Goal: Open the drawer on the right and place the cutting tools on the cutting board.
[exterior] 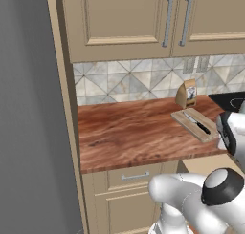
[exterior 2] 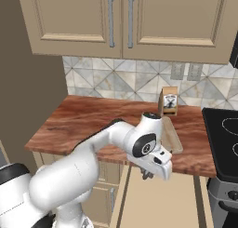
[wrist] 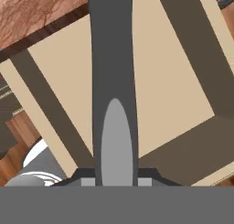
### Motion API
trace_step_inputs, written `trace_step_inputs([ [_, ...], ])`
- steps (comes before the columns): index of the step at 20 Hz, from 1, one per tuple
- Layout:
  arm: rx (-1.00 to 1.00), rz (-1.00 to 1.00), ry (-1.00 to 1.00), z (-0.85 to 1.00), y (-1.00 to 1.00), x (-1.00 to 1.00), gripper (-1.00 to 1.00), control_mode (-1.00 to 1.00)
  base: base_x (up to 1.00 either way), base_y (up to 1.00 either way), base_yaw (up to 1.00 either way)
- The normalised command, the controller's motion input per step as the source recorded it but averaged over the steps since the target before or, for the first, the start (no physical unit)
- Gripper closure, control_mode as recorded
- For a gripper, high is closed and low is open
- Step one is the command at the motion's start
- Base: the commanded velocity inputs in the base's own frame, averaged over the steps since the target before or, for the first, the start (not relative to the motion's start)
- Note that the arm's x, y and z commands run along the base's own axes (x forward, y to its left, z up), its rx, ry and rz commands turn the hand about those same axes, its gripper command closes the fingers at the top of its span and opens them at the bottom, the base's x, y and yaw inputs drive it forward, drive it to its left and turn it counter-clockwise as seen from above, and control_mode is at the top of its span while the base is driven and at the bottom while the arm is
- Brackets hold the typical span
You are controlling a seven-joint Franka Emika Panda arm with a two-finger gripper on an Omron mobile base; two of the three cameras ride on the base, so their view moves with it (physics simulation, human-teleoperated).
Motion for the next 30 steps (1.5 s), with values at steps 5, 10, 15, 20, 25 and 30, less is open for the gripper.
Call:
trace_step_inputs([
  [5, 0.01, 0.0, -0.03, 0.64, 0.09, 0.7, 1.0, -1.0, 0.0, 0.0, 0.0],
  [10, 0.03, 0.0, 0.0, 0.07, 0.0, 0.75, 1.0, -1.0, 0.0, 0.0, 0.0],
  [15, -0.01, -0.01, 0.0, -0.05, 0.0, 0.54, 1.0, -1.0, 0.0, 0.0, 0.0],
  [20, 0.0, 0.03, 0.0, 0.0, 0.0, 0.58, 1.0, -1.0, 0.0, 0.0, 0.0],
  [25, -0.01, 0.18, -0.01, 0.0, 0.0, 0.64, 1.0, -1.0, 0.0, 0.0, 0.0],
  [30, 0.0, 0.32, 0.0, -0.03, -0.04, 0.72, 1.0, -1.0, 0.0, 0.0, 0.0],
])
